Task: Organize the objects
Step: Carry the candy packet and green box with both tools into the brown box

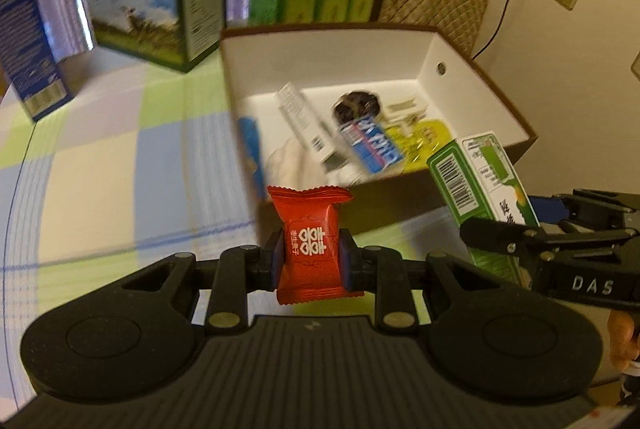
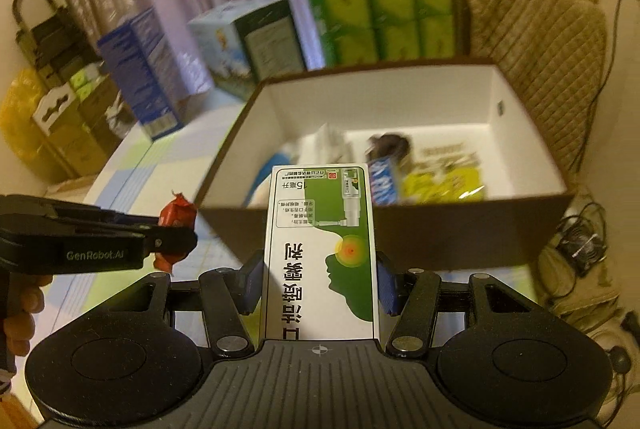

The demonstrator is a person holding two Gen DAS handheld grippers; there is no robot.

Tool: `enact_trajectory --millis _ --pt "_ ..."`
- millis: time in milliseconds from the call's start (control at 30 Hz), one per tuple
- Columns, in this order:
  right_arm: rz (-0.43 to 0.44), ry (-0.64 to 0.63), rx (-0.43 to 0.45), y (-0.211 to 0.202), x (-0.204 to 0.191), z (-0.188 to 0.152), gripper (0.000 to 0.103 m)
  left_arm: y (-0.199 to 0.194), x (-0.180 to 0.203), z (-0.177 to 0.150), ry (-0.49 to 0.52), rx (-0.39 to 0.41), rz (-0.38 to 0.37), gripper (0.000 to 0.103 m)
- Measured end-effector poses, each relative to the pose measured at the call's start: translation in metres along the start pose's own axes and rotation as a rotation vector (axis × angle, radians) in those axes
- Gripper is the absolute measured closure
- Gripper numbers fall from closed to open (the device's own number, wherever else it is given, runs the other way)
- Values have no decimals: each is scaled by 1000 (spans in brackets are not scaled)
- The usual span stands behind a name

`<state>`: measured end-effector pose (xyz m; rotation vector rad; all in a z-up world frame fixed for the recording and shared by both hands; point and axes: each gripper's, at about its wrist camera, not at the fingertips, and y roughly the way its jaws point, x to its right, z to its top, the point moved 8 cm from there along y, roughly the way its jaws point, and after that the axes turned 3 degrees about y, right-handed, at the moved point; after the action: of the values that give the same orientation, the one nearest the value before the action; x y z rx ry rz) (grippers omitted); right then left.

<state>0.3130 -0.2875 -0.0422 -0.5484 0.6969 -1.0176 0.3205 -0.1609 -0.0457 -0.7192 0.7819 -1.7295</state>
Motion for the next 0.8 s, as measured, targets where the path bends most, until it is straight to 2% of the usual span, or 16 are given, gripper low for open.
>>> enact_trajectory --millis 367,567,800 --pt "-64 6 68 8 65 59 51 33 33 58 32 36 -3 80" --pt "-90 1 67 32 89 82 51 57 42 83 40 32 5 80" --pt "-136 -17 28 64 113 88 51 88 46 94 44 -2 12 80"
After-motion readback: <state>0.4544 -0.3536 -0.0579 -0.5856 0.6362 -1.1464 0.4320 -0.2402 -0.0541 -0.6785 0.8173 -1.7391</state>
